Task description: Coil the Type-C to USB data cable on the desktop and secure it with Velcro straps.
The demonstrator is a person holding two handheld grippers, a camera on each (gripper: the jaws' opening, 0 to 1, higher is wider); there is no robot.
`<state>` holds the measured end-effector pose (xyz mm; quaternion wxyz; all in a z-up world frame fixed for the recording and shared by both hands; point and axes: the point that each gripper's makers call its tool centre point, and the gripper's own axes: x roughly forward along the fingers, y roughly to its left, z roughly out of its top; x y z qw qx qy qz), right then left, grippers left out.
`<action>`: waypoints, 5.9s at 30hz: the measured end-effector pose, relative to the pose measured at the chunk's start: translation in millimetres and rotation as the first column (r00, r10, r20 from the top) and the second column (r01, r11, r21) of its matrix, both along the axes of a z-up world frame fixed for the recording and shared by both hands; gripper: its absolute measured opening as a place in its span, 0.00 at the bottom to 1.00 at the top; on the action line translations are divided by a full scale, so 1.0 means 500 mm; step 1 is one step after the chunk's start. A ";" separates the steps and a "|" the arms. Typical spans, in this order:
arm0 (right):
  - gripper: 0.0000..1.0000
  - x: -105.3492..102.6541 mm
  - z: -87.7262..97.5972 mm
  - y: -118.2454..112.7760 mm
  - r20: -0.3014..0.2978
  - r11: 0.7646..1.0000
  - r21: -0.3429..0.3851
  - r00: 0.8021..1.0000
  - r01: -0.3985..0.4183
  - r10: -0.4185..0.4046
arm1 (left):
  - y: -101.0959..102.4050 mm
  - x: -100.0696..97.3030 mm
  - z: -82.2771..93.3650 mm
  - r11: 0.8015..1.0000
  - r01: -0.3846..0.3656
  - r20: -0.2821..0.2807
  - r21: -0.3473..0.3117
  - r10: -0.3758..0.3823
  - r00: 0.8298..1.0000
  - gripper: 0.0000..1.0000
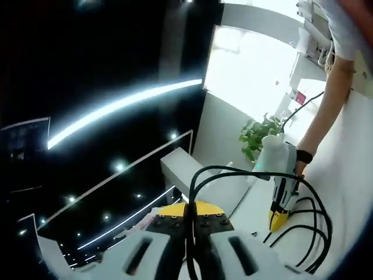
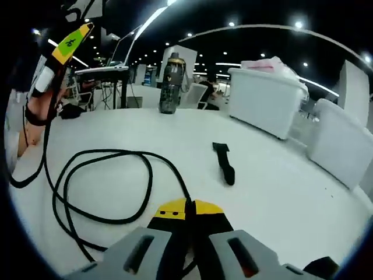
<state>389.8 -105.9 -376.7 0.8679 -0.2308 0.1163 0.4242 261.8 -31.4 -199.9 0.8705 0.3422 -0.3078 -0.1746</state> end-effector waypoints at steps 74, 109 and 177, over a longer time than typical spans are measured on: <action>0.01 -0.129 0.293 -0.014 0.335 0.898 0.414 0.942 -0.151 0.004 | -0.003 0.038 -0.056 0.963 -0.152 0.021 0.221 0.151 0.988 0.05; 0.00 0.001 0.045 0.001 0.168 0.998 -0.060 0.986 0.026 -0.015 | -0.024 -0.024 -0.007 0.975 -0.124 0.135 0.187 0.100 0.986 0.05; 0.03 -0.165 0.368 -0.052 0.270 0.750 0.639 0.963 -0.168 -0.015 | 0.074 0.048 -0.012 0.923 -0.344 0.081 0.171 0.335 0.939 0.07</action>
